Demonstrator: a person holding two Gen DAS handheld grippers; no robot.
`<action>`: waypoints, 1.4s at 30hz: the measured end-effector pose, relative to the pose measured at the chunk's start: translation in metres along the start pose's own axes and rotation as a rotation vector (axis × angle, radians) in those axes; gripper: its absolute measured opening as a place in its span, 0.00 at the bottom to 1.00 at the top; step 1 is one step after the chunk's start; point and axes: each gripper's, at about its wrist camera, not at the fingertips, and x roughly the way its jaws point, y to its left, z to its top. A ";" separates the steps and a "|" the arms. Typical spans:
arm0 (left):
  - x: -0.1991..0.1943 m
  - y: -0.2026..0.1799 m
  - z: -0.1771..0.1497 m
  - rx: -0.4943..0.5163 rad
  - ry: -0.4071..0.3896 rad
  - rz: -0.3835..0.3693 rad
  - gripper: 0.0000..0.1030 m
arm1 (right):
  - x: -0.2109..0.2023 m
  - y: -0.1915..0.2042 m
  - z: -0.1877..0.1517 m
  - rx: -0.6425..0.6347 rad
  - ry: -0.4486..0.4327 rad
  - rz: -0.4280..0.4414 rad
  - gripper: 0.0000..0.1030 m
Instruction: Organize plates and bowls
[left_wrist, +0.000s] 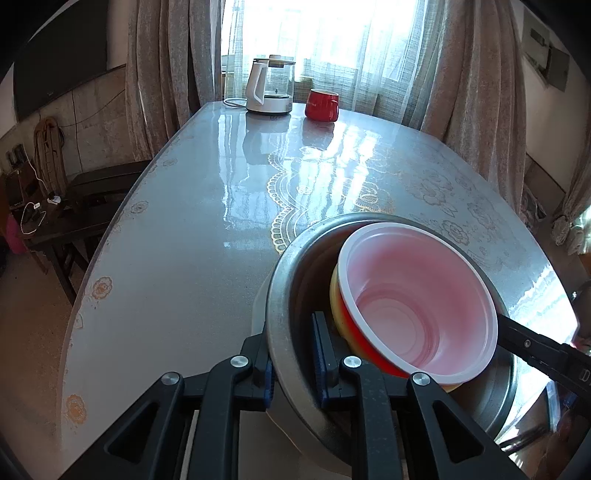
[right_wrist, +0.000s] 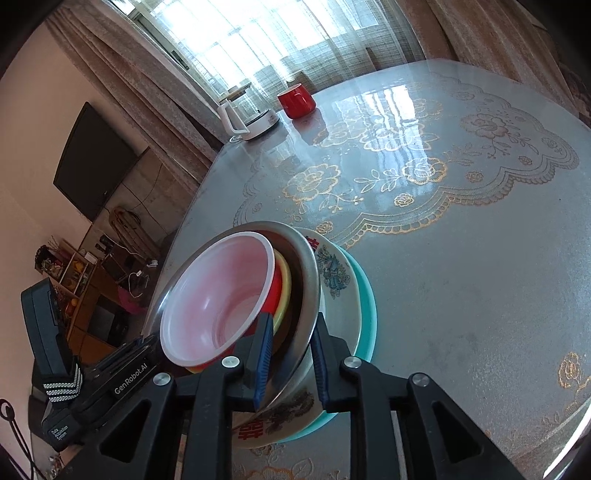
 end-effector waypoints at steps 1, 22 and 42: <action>0.000 -0.002 -0.001 0.006 0.001 0.005 0.17 | 0.000 -0.002 0.000 0.012 -0.006 0.002 0.20; -0.044 -0.006 -0.019 0.078 -0.155 0.031 0.62 | -0.024 -0.002 -0.016 -0.034 -0.116 -0.071 0.31; -0.071 -0.002 -0.056 0.092 -0.152 0.022 0.86 | -0.050 0.023 -0.063 -0.211 -0.225 -0.224 0.39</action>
